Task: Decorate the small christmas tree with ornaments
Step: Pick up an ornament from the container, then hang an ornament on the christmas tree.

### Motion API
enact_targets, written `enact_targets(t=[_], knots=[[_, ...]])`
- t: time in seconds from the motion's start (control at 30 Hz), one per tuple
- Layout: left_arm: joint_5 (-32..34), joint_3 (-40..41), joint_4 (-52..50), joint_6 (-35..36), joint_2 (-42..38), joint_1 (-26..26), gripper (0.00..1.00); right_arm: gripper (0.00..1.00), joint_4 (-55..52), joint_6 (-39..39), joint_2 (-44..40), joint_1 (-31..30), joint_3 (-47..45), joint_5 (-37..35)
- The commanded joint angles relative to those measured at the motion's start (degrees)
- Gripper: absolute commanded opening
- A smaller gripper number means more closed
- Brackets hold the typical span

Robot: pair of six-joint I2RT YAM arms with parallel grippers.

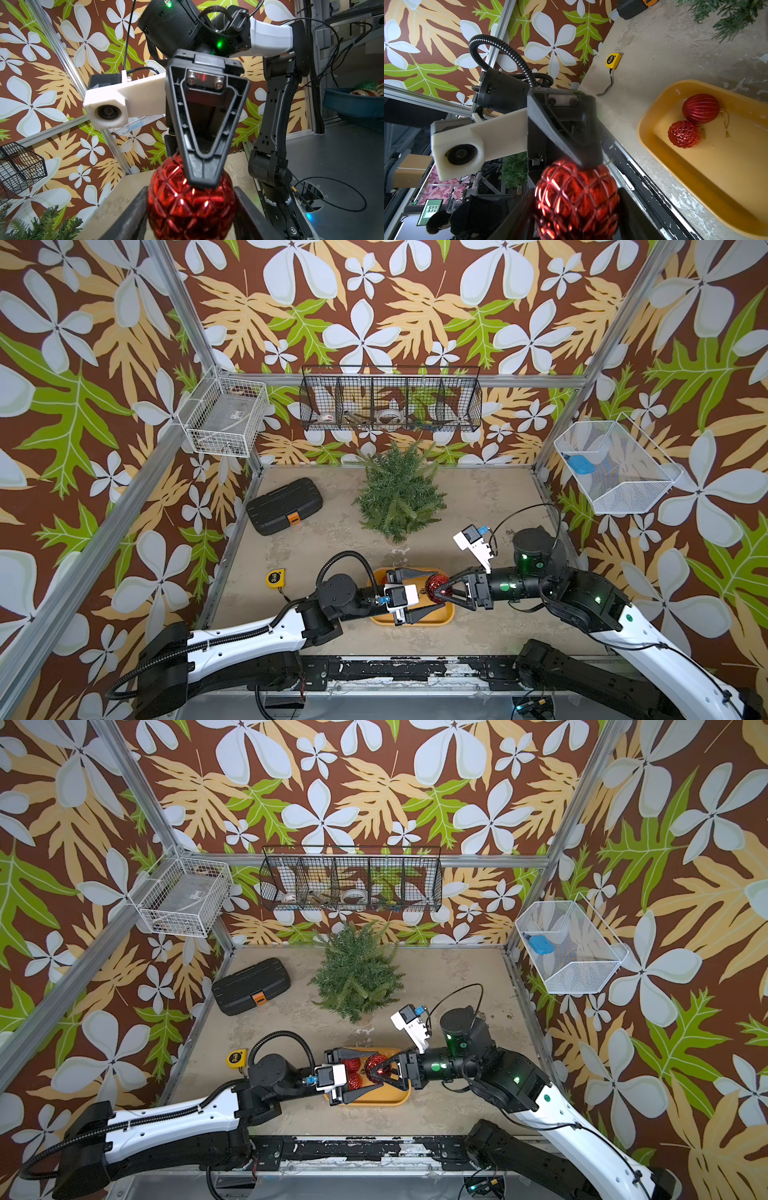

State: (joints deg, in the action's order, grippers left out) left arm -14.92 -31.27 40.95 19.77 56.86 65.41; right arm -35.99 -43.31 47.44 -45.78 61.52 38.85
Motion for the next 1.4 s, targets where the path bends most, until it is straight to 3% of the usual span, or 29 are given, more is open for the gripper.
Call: enact_targets(t=[0.0,0.13,0.3,0.43,0.6,0.8,1.17,1.37], knots=[[1.7,0.1,0.9,0.1,-0.8,0.0,0.81,0.57,1.0,0.4,0.1,0.0,1.2,-1.3],[6.4,2.6,3.3,-1.2,-4.6,0.0,0.99,0.57,-0.7,2.9,0.3,0.0,4.7,-8.2],[18.0,6.1,3.9,-3.4,-12.1,-0.1,1.00,0.57,0.3,7.0,1.9,0.0,9.5,-16.7],[24.1,3.8,-5.6,-5.3,-15.6,-1.3,1.00,0.57,1.9,10.3,4.0,0.1,12.8,-20.8],[16.6,-2.7,-15.8,-9.7,-14.5,-6.4,0.94,0.58,3.5,14.7,7.5,3.3,17.9,-17.9],[6.1,-8.7,-19.0,-8.2,-12.0,-7.2,0.85,0.57,6.4,14.5,10.1,10.9,22.4,-2.6],[4.0,-20.4,-21.5,-10.7,-3.1,-8.2,0.72,0.57,9.9,11.4,12.1,11.0,25.7,4.5],[4.2,-20.8,-20.6,-10.9,-2.5,-8.3,0.59,0.57,10.0,10.7,12.1,11.0,25.8,4.4]])
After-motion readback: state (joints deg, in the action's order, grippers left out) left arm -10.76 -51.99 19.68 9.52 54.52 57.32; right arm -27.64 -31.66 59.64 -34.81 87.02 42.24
